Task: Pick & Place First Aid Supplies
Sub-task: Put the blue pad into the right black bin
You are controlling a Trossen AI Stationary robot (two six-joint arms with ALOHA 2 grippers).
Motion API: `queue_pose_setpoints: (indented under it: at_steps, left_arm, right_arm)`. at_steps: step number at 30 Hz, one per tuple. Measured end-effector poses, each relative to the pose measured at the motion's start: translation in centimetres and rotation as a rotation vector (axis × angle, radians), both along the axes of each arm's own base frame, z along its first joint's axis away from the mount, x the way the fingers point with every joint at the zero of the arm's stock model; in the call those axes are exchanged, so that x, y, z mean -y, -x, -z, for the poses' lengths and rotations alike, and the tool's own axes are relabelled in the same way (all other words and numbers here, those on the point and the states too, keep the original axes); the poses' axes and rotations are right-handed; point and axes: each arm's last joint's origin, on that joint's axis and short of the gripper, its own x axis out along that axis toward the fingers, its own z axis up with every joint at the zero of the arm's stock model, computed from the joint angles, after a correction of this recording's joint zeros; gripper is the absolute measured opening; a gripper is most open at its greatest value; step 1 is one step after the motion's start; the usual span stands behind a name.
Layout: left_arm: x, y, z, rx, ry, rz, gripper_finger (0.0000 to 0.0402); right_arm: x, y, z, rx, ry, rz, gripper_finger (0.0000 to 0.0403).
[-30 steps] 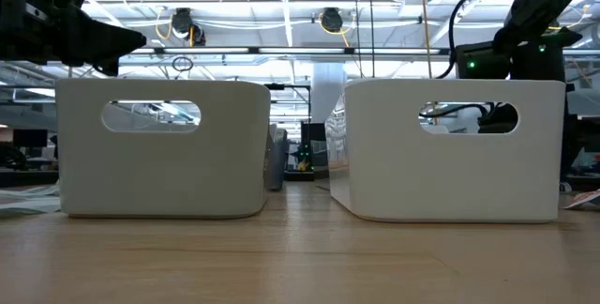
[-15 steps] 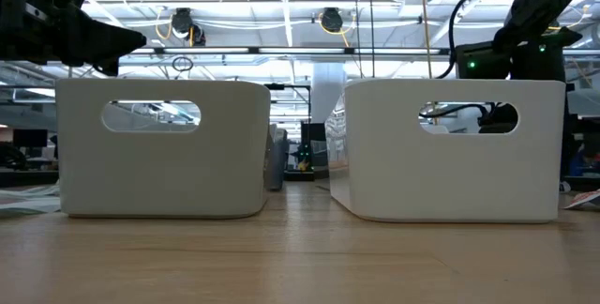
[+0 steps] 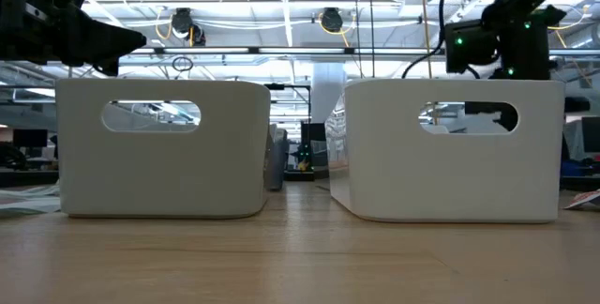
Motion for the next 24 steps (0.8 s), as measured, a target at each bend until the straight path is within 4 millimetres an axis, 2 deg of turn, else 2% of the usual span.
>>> queue_pose_setpoints:
  at_steps: [16,24]
  left_arm:
    - [0.0,0.0,0.0,0.0,0.0,0.0,0.0047]
    - [0.0,0.0,0.0,0.001,0.0,0.0,0.0047]
  right_arm:
    - [0.1,-0.6,-6.4,-0.02,-0.044,-0.079,0.0]
    - [0.2,-0.7,-7.5,-0.012,-0.04,-0.082,0.0]
